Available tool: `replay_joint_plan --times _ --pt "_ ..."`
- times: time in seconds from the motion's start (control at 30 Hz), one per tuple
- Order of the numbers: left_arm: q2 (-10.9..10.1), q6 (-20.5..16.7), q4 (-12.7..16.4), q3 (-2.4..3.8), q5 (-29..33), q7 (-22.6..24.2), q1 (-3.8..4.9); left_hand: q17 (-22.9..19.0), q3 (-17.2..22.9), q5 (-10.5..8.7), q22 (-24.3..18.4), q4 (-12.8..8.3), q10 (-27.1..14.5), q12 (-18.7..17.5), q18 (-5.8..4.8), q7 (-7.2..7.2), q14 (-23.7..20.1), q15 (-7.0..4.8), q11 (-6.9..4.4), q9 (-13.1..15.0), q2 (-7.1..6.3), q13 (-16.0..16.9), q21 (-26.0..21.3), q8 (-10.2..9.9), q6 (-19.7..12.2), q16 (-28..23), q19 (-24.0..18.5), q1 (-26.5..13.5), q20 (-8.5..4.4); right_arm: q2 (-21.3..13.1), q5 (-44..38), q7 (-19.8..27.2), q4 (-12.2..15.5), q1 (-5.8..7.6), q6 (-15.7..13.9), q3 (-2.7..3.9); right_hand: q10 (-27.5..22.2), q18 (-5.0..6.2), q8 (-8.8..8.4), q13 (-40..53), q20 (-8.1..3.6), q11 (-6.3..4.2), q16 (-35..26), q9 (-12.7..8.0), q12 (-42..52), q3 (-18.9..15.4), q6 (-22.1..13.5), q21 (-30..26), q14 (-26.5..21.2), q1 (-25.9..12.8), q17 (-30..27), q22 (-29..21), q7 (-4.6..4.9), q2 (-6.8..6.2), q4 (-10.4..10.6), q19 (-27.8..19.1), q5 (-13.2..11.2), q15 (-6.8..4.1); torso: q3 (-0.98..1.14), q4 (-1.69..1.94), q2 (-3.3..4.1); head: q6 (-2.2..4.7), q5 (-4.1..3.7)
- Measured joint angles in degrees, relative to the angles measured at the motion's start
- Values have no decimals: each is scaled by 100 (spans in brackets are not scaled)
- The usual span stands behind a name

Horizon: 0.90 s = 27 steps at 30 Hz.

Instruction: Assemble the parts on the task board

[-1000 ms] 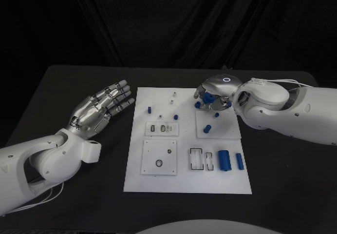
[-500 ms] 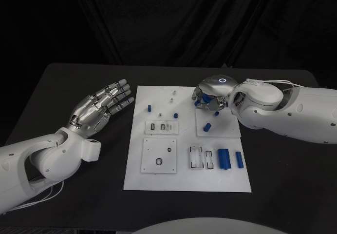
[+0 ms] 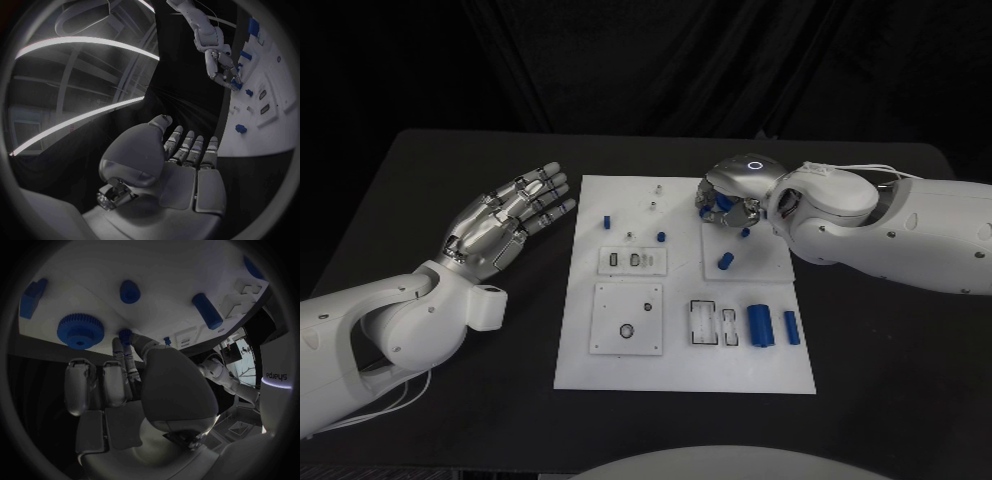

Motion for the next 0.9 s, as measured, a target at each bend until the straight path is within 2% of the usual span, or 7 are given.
replay_joint_plan --times 0.1,0.2,0.3,0.4,0.57,0.67,0.9 --pt "-2 8 3 -3 0 0 0 0 32 0 0 -1 -20 0 0 0 0 0 19 0 0 0 0 0 0 24 13 0 13 -10 0 9 7 -2 -15 0 86 0 48 3 -21 14 -21 56 -22 39 113 0 -20 31 0 0 -10 28 -40 21 -3 -20 1 1 -2 8 -1" --pt "-12 17 5 -5 0 0 0 0 39 0 0 -8 -20 0 0 0 21 21 20 -1 0 0 23 0 0 45 21 0 21 -35 15 17 37 -4 -60 0 153 0 106 19 -52 81 -21 170 -113 21 215 0 0 102 18 0 -43 71 -104 9 -159 -42 2 0 -2 28 10" --pt "-26 21 7 -6 0 0 0 0 39 0 -1 -7 -20 20 0 31 21 21 20 7 0 0 23 0 31 45 21 0 21 -43 46 25 76 8 -120 5 166 0 122 41 -72 94 -21 247 -155 21 242 0 0 131 30 -1 -45 94 -136 30 -205 -42 3 -1 -3 50 30" --pt "-33 22 8 -7 0 0 0 0 39 0 -1 -8 -20 20 0 31 21 21 20 7 0 0 23 0 31 44 21 0 21 -5 107 39 100 111 -187 11 186 0 123 42 -72 114 -21 291 -221 21 242 0 -17 177 42 -1 -45 139 -136 30 -269 -58 3 -3 -5 63 43" --pt "-24 25 7 -7 4 1 0 0 63 0 -1 -31 -4 20 0 31 21 21 35 7 0 0 23 23 31 44 21 0 21 250 273 91 47 349 -313 54 186 0 124 41 -72 114 -21 335 -278 39 243 0 -17 213 63 -1 -46 161 -184 30 -306 -58 3 -7 -5 75 58" --pt "7 26 -3 -9 8 1 0 -1 63 0 0 -31 -4 20 0 31 21 21 35 7 0 0 23 23 31 44 21 0 21 479 358 143 -119 403 -383 61 206 1 125 40 -93 134 -21 341 -291 46 243 0 -17 213 85 -1 -46 161 -191 50 -311 -58 2 -9 -5 90 58" --pt "77 38 -50 -21 14 2 0 -1 86 0 3 -8 -4 40 0 52 21 20 35 12 -23 0 23 23 52 44 21 -23 21 985 483 296 -571 431 -506 77 207 1 126 34 -92 135 -21 357 -345 31 251 21 -17 234 97 -2 -54 183 -207 50 -315 -58 -4 -3 -5 103 73"
